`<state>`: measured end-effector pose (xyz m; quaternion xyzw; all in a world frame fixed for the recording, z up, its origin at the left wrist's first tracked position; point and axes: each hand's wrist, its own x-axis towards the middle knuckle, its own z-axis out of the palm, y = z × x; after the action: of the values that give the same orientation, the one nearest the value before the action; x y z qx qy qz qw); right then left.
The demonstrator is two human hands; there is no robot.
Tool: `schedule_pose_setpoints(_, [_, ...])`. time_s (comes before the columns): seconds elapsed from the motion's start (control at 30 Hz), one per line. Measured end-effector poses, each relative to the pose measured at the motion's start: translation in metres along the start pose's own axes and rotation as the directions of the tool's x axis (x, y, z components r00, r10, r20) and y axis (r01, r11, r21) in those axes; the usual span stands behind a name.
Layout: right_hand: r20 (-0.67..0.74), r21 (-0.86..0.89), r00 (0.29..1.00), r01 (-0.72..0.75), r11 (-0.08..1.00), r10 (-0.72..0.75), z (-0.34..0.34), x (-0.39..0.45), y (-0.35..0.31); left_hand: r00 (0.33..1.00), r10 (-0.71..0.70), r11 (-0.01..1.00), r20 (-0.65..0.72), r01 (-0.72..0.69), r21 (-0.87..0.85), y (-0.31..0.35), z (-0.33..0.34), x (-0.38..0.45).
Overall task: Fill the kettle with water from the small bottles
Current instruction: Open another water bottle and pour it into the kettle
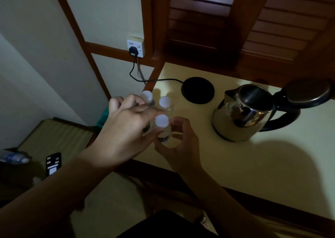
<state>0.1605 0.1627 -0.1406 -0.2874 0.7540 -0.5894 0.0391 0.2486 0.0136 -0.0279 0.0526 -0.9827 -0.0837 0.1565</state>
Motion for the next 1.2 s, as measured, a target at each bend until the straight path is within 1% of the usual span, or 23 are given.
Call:
schedule_pose_setpoints(0.2, [0.021, 0.006, 0.998, 0.055, 0.998, -0.055, -0.044, -0.015, 0.008, 0.989, 0.143, 0.989, 0.047, -0.140, -0.055, 0.028, 0.006, 0.011])
schedule_pose_setpoints(0.37, [0.061, -0.003, 0.998, -0.016, 1.000, 0.016, -0.096, -0.022, 0.017, 0.953, 0.304, 0.950, -0.008, -0.304, -0.076, 0.061, 0.025, 0.030])
schedule_pose_setpoints(0.47, [0.078, -0.037, 0.995, -0.059, 0.998, 0.061, -0.129, -0.025, 0.024, 0.928, 0.368, 0.930, 0.050, -0.367, -0.030, 0.082, 0.036, 0.049])
schedule_pose_setpoints(0.53, [0.062, -0.036, 0.997, -0.052, 0.998, 0.054, -0.147, -0.028, 0.027, 0.906, 0.413, 0.911, 0.089, -0.413, -0.019, 0.098, 0.043, 0.060])
schedule_pose_setpoints(0.63, [0.050, -0.031, 0.998, -0.046, 0.998, 0.047, -0.169, -0.033, 0.034, 0.877, 0.470, 0.882, 0.102, -0.462, -0.086, 0.117, 0.050, 0.069])
schedule_pose_setpoints(0.7, [0.063, -0.053, 0.996, -0.055, 0.997, 0.059, -0.180, -0.037, 0.040, 0.868, 0.485, 0.870, 0.108, -0.466, -0.160, 0.127, 0.050, 0.071])
schedule_pose_setpoints(0.77, [0.079, -0.066, 0.994, -0.066, 0.996, 0.071, -0.188, -0.041, 0.044, 0.856, 0.500, 0.860, 0.128, -0.474, -0.190, 0.135, 0.050, 0.072])
schedule_pose_setpoints(0.83, [0.087, -0.063, 0.994, -0.058, 0.996, 0.064, -0.191, -0.044, 0.047, 0.848, 0.515, 0.853, 0.123, -0.494, -0.169, 0.140, 0.050, 0.072])
schedule_pose_setpoints(1.0, [0.122, -0.059, 0.992, -0.027, 0.998, 0.034, -0.195, -0.045, 0.048, 0.855, 0.509, 0.860, 0.098, -0.500, -0.102, 0.146, 0.051, 0.071])
schedule_pose_setpoints(1.2, [0.141, -0.055, 0.990, 0.002, 0.998, 0.006, -0.196, -0.046, 0.050, 0.848, 0.507, 0.856, 0.157, -0.516, 0.021, 0.154, 0.048, 0.071])
